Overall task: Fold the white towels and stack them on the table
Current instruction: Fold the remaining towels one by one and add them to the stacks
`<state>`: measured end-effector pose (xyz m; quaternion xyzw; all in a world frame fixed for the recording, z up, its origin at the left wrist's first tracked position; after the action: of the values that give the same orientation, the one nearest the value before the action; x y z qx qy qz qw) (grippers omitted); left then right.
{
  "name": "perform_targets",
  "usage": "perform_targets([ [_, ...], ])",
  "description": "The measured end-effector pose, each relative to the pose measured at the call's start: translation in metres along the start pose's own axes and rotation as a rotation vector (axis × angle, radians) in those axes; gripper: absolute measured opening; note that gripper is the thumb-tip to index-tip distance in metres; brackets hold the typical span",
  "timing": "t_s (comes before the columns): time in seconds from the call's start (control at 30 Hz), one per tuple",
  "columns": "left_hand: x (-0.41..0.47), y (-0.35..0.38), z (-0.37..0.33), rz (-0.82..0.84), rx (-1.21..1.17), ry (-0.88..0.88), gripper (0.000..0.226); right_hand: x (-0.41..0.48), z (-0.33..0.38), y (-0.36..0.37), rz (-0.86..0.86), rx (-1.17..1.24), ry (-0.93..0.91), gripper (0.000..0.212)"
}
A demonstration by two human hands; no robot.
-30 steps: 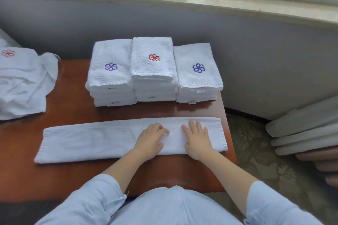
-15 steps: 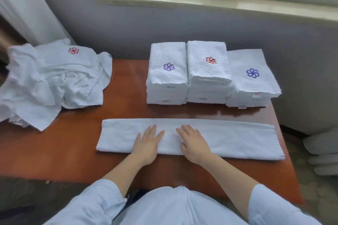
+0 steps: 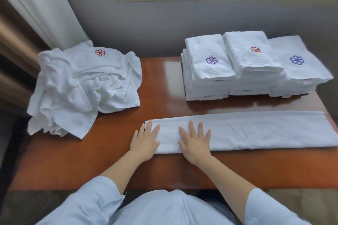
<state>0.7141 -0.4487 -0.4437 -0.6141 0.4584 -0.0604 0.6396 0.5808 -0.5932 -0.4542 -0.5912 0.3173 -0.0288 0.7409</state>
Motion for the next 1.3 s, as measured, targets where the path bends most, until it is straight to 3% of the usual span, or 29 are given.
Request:
perform_targets([
  [0.23,0.019,-0.029,0.015,-0.102,-0.237,0.099,0.053,0.005,0.016,0.017,0.04,0.015,0.149,0.074],
  [0.43,0.037,-0.04,0.021,-0.104,-0.2,0.024,0.066,0.008,0.014,0.019,0.118,0.002,0.13,0.095],
  [0.57,0.046,-0.041,0.032,-0.052,-0.255,-0.035,0.046,0.008,0.015,0.017,0.138,0.001,0.125,0.106],
  [0.63,0.048,-0.041,0.035,-0.023,-0.386,-0.052,0.03,0.008,0.014,0.014,0.136,0.022,0.121,0.106],
  [0.73,0.047,-0.044,0.032,0.018,-0.637,-0.056,0.026,0.007,0.013,0.003,0.123,0.073,0.14,0.099],
  [0.9,0.041,-0.061,-0.001,0.028,-0.998,0.009,0.027,0.006,0.012,-0.035,0.118,0.444,0.165,0.058],
  [1.0,0.041,-0.074,-0.036,0.066,-1.08,0.048,0.024,-0.006,0.005,-0.063,0.164,1.012,0.099,0.039],
  [1.07,0.042,-0.081,-0.064,0.089,-1.139,0.057,0.018,-0.018,-0.002,-0.08,0.237,1.231,0.055,0.033],
  [1.2,0.046,-0.092,-0.12,0.063,-1.188,0.05,0.012,-0.031,-0.035,-0.1,0.226,1.235,-0.023,0.04],
  [1.3,0.049,-0.091,-0.162,0.115,-1.217,0.058,0.012,-0.034,-0.074,-0.1,0.146,1.203,0.08,0.051],
])
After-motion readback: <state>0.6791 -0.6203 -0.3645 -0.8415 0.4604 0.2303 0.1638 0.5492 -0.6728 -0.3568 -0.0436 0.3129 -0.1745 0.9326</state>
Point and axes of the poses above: each hand's wrist, its own x-axis towards the middle knuckle, its own y-axis out of the palm, z = x × y, the point moved 4 cm from there along x, towards the middle knuckle, and after that the axes turned 10 degrees about -x, right-handed, at the moved point
